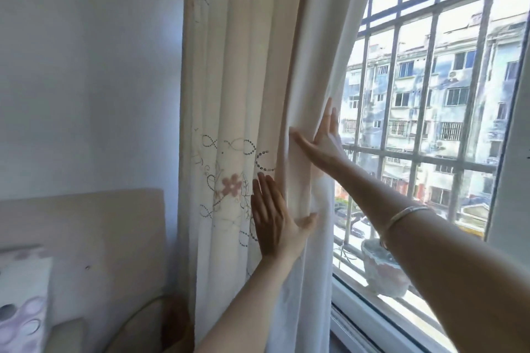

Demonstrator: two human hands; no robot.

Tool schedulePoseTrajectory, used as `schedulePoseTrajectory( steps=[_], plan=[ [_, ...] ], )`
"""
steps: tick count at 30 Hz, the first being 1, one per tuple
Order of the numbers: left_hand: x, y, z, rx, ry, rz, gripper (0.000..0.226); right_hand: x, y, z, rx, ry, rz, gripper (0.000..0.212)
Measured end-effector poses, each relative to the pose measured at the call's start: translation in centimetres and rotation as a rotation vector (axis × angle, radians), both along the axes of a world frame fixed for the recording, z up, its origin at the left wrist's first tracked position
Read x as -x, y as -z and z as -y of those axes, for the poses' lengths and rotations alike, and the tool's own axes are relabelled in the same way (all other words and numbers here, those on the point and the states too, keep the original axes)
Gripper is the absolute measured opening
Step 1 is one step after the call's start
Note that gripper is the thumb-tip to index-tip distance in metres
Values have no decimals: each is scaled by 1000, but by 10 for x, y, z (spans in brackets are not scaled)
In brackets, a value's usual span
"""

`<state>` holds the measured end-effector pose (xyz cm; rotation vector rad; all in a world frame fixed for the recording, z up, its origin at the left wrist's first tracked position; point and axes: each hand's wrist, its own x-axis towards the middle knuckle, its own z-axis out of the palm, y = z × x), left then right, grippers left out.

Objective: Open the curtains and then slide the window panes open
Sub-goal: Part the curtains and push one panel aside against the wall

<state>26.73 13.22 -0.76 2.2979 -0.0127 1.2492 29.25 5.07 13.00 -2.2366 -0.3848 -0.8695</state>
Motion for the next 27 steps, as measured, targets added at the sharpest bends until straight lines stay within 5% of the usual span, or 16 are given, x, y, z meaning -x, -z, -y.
schedulePoseTrajectory(
  steps=[27],
  plan=[
    [-257,-11,-175,-117,-256,28,115,-243,-14,-177,45,-64,-105,97]
  ],
)
